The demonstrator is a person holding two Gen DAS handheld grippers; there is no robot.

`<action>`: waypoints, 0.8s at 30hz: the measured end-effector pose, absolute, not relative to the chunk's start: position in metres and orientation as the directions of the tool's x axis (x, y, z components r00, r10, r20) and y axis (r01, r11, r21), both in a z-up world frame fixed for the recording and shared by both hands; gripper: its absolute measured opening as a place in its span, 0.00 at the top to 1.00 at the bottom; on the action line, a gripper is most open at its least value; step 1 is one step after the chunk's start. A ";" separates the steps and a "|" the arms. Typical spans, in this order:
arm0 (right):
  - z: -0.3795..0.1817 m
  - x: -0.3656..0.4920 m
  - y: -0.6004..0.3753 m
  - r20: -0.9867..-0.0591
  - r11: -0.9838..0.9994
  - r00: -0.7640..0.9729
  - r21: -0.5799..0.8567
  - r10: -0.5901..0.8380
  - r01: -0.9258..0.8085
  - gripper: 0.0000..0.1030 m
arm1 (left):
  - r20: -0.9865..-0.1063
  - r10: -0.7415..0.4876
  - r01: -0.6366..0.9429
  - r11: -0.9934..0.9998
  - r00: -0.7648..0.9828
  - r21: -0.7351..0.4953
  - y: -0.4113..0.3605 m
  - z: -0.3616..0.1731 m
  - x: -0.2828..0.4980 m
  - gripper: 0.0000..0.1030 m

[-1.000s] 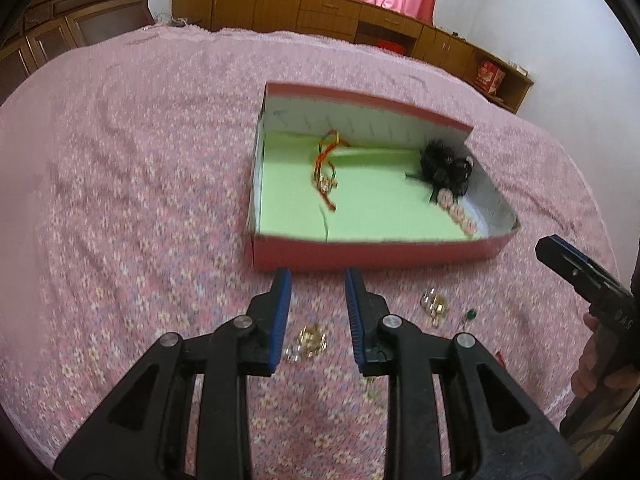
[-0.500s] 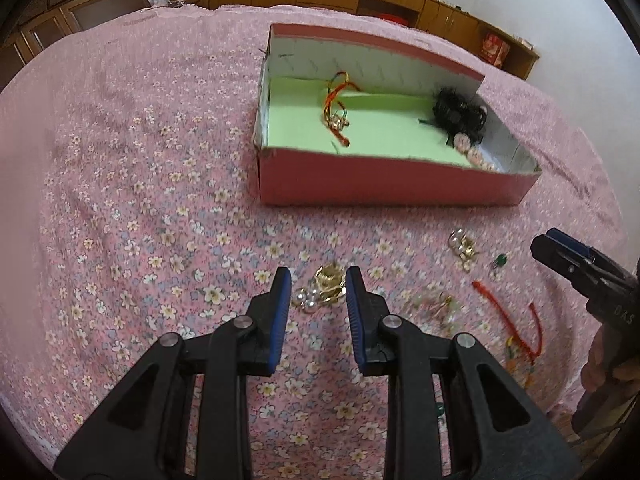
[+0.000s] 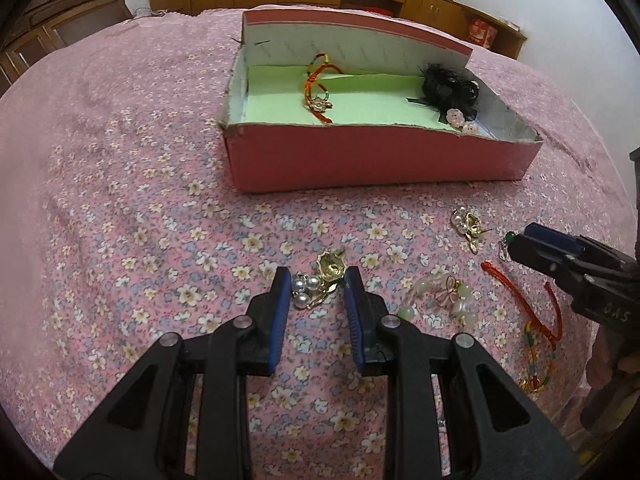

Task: Organize jewelry
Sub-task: 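Grasp the pearl brooch with the left tool while the right tool grasps the green pendant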

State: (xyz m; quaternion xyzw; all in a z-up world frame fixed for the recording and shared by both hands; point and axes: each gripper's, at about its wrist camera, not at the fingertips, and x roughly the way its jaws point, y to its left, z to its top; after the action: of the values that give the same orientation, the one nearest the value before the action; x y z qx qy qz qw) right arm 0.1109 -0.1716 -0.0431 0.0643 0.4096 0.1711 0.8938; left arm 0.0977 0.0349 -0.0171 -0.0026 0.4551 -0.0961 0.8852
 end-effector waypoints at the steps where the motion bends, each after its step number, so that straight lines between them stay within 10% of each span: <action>1: -0.045 0.112 -0.171 -0.712 0.933 0.604 0.255 0.359 -0.254 0.46 | -0.804 -0.175 0.169 0.981 0.568 -0.094 0.035 -0.018 0.098 0.83; 7: -0.056 0.116 -0.171 -0.722 0.933 0.592 0.254 0.357 -0.254 0.48 | -0.787 -0.197 0.179 0.977 0.585 -0.112 0.033 -0.021 0.098 0.84; 17: -0.056 0.120 -0.167 -0.720 0.934 0.595 0.246 0.356 -0.260 0.88 | -0.773 -0.245 0.185 0.968 0.584 -0.167 0.036 -0.018 0.094 0.96; 24: -0.051 0.113 -0.174 -0.701 0.926 0.606 0.261 0.376 -0.272 0.89 | -0.761 -0.258 0.181 0.966 0.595 -0.186 0.040 -0.009 0.085 0.96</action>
State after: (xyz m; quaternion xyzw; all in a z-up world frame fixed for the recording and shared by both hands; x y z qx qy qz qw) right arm 0.1134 -0.1743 -0.0511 0.0640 0.4051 0.1813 0.8938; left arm 0.0853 0.0400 -0.0091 -0.0446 0.4330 -0.1232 0.8918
